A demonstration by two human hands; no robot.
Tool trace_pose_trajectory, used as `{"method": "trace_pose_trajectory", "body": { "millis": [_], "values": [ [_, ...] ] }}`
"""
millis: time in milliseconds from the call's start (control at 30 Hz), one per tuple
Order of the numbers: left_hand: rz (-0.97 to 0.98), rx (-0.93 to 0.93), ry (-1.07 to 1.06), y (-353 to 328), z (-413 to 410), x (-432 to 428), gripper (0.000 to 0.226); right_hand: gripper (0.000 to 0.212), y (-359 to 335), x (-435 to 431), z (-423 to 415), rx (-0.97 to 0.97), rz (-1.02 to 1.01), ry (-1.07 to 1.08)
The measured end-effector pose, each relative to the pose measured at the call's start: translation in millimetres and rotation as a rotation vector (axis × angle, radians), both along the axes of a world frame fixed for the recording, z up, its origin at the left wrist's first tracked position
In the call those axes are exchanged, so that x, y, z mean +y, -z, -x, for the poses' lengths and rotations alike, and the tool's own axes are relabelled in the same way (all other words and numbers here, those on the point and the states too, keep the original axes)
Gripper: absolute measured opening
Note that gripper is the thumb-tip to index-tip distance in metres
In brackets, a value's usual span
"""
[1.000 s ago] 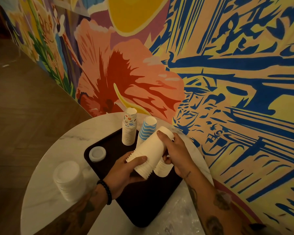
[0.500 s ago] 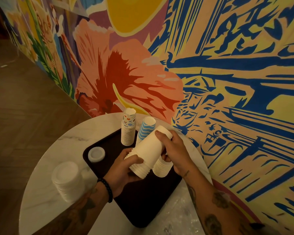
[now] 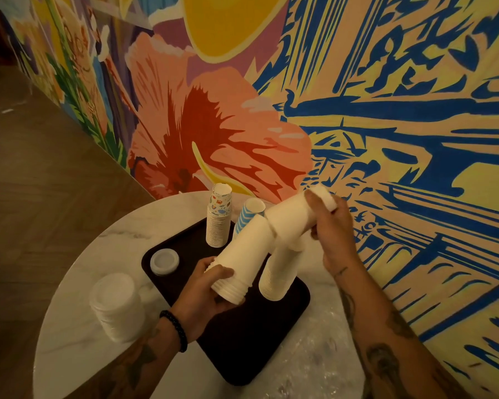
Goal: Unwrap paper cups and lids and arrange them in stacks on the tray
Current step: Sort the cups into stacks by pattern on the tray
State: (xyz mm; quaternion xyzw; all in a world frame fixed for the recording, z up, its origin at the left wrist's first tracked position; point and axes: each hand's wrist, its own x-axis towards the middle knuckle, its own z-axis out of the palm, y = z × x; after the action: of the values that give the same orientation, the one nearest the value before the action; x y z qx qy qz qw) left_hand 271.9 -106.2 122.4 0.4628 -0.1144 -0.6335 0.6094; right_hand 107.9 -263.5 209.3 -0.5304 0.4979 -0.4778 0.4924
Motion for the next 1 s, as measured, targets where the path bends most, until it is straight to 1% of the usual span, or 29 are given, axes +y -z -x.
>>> {"method": "trace_pose_trajectory", "body": {
  "millis": [67,100,167,233,367,433,500,567,600,667,700,767,800,867,933,1000],
  "values": [
    [0.017,0.079,-0.029,1.8,-4.6,1.5,0.081,0.049,-9.2,-6.7,7.9,0.133,0.132,0.045],
    [0.030,0.115,-0.042,1.6,-6.4,1.9,0.081,0.053,-11.1,-8.1,10.5,0.218,0.176,0.038],
    [0.053,0.167,-0.065,0.1,-8.6,1.8,0.072,0.063,-7.0,-9.1,12.5,0.380,0.199,-0.006],
    [0.063,0.184,-0.071,-0.8,-9.2,2.3,0.064,0.070,6.1,-9.2,12.9,0.518,0.185,-0.046],
    [0.067,0.176,-0.044,-3.9,-10.0,2.6,0.074,0.077,41.5,-6.4,14.4,0.738,0.114,-0.119],
    [0.066,0.171,-0.045,-4.5,-10.5,2.5,0.074,0.079,58.0,-3.2,16.1,0.869,0.077,-0.175],
    [0.063,0.164,-0.048,-4.6,-11.1,2.7,0.073,0.088,67.3,-0.8,17.6,0.924,0.018,-0.225],
    [0.063,0.160,-0.043,-4.0,-11.6,2.2,0.073,0.095,65.7,0.9,19.2,0.886,-0.009,-0.218],
    [0.060,0.156,-0.038,-4.2,-11.2,1.8,0.073,0.093,61.8,2.3,19.7,0.840,0.021,-0.195],
    [0.052,0.146,-0.028,-4.8,-8.9,0.5,0.070,0.076,50.0,7.5,17.8,0.684,0.097,-0.156],
    [0.047,0.141,-0.023,-5.2,-7.3,-0.4,0.069,0.065,42.7,11.1,14.6,0.580,0.095,-0.166],
    [0.041,0.126,0.000,-7.8,-2.7,-2.4,0.072,0.046,29.4,17.7,6.4,0.393,0.033,-0.248],
    [0.040,0.116,0.013,-9.3,-0.3,-3.5,0.073,0.039,24.9,19.8,2.4,0.337,0.006,-0.290],
    [0.044,0.083,0.032,-12.0,3.2,-5.6,0.072,0.033,19.4,22.3,-4.0,0.265,-0.026,-0.341],
    [0.054,0.039,0.047,-14.9,5.6,-7.0,0.069,0.033,17.0,23.9,-7.7,0.207,-0.051,-0.336],
    [0.059,0.010,0.055,-16.8,6.1,-7.8,0.064,0.029,17.9,24.2,-8.9,0.155,-0.067,-0.313]
  ]
}}
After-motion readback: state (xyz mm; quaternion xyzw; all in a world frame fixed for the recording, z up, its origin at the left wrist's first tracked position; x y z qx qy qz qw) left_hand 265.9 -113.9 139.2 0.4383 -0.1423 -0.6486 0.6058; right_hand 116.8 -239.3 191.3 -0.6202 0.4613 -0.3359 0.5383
